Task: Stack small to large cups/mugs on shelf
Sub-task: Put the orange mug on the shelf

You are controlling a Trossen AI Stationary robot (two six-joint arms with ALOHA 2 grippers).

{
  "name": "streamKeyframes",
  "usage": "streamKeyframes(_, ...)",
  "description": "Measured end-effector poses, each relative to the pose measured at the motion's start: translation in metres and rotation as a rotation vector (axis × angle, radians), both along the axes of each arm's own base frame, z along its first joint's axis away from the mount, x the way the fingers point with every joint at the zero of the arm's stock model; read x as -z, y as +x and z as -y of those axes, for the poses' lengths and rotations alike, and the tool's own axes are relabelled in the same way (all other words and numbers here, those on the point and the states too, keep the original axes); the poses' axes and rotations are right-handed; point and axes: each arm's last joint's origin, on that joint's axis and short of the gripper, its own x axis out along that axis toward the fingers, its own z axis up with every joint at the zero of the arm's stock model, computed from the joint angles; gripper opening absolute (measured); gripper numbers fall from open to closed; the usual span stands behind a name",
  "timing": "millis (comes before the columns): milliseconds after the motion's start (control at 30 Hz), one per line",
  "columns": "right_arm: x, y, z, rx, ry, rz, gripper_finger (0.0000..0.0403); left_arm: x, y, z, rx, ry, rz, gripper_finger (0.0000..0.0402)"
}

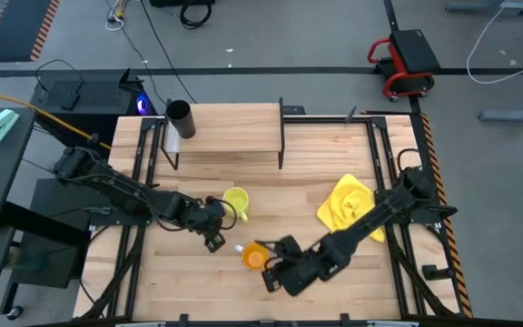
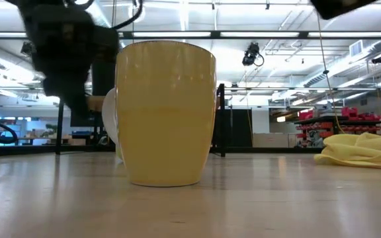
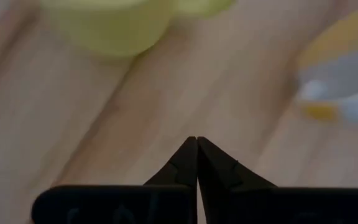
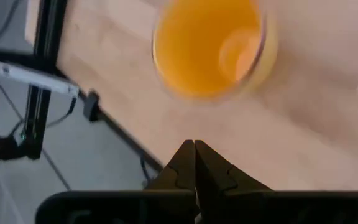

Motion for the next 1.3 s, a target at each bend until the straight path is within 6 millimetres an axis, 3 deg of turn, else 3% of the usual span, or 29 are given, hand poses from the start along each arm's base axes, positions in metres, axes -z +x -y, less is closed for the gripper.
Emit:
streamKeyframes(233,0.029,0.010,-0.013,0.012,0.031,-0.022,0.0005,0.012,0.023,0.004,0.028,-0.064,0.095,0.0022)
streamKeyframes(467,0.045,0.027,-0.010,0.019,0.044,0.013,0.0005,0.021,0.036,0.008,0.053,-0.141,0.137,0.0015)
streamKeyframes(867,0.045,0.039,0.016,0.035,-0.014,0.002,0.0005,0.018,0.041,0.012,0.042,-0.199,0.188,0.0023)
streamKeyframes(1300,0.048,0.037,0.029,0.055,-0.050,-0.076,0.0005,0.017,0.032,0.038,0.109,-0.260,0.187,0.0010)
